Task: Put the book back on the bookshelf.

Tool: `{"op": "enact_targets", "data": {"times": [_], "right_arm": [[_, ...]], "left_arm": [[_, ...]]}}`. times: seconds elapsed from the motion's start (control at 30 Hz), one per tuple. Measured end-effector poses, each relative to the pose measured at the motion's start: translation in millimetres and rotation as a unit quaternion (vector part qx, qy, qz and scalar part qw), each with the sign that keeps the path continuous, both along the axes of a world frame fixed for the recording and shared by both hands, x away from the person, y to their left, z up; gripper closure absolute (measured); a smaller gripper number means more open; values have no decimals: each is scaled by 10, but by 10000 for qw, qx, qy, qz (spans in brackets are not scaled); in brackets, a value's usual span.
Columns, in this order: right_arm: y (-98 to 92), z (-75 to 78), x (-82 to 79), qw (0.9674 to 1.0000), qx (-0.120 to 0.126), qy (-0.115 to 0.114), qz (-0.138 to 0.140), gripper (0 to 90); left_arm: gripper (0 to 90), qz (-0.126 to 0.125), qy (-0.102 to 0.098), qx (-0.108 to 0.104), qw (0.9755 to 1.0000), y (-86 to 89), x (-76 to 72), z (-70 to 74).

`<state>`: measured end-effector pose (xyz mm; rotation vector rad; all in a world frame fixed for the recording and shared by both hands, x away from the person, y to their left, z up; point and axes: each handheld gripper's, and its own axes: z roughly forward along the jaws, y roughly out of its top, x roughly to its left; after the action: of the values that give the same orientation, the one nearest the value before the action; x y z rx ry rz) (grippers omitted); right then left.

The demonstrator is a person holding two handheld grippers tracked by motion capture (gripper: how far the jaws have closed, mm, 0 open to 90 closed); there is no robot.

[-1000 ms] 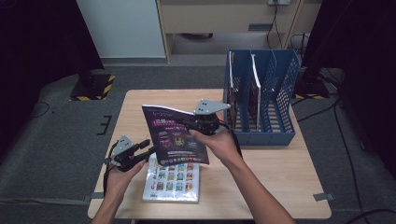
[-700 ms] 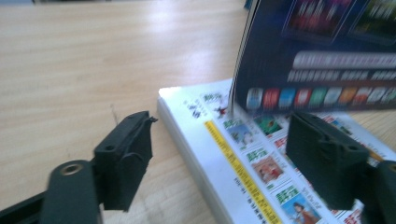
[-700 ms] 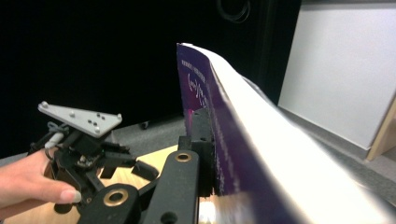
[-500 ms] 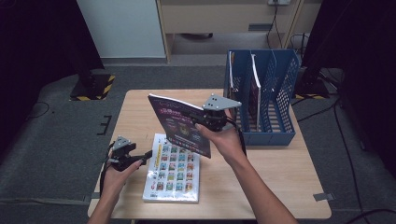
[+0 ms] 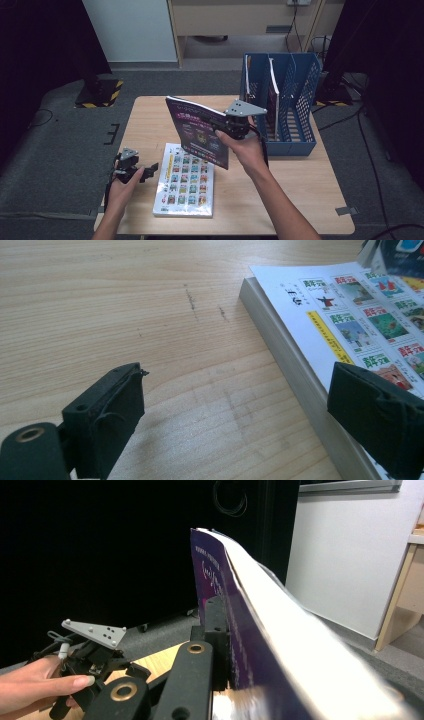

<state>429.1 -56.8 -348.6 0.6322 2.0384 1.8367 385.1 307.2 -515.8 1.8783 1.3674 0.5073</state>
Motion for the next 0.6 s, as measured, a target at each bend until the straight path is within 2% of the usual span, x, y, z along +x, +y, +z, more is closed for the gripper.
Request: {"op": "enact_targets", "data": {"times": [0.17, 0.33, 0.6], "right_arm": [[-68, 9, -14, 10000, 17, -20, -57, 838], [-159, 2, -40, 9999, 63, -20, -102, 838], [-341, -11, -97, 9997, 145, -16, -203, 838]], "left_arm": [[69, 143, 14, 94, 9999, 25, 8, -24], [65, 269, 142, 216, 9993, 48, 19, -73], [65, 328, 233, 359, 9985, 73, 27, -105]]}}
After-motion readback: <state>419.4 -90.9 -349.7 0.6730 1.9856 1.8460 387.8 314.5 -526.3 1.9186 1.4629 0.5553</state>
